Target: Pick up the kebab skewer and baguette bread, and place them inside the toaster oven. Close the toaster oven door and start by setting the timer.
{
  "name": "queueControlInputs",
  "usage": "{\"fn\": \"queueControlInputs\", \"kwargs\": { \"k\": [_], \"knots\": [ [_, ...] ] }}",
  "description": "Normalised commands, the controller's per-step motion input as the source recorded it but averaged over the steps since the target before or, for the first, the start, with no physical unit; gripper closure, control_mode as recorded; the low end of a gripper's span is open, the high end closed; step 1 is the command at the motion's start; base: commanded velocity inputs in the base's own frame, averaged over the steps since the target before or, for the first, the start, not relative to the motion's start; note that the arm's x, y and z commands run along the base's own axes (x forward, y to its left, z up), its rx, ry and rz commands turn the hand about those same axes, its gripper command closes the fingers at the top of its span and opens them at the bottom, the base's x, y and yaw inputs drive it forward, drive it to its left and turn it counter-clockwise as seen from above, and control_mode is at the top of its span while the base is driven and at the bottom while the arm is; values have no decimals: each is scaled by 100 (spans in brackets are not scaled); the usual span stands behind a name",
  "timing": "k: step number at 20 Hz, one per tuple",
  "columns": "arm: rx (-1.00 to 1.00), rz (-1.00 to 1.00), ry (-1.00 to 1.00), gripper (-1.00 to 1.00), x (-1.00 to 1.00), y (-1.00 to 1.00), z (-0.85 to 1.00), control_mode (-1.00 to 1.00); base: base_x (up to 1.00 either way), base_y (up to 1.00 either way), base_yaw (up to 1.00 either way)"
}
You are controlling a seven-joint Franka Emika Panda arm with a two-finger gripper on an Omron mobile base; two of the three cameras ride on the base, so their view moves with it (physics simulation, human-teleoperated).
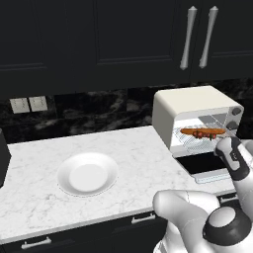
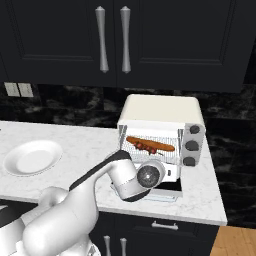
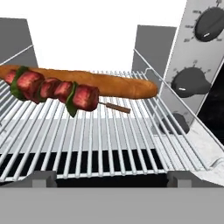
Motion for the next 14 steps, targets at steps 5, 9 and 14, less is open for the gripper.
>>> {"fn": "queueControlInputs", "kwargs": {
  "k": [5,9,14],
  "knots": [
    [0,8,0,-100,1,5,0,-100,0,0,0],
    [0,6,-5,-100,2,0,0,-100,0,0,0],
    [1,6,-10,-100,0,1,-1,-100,0,0,0]
  ]
}}
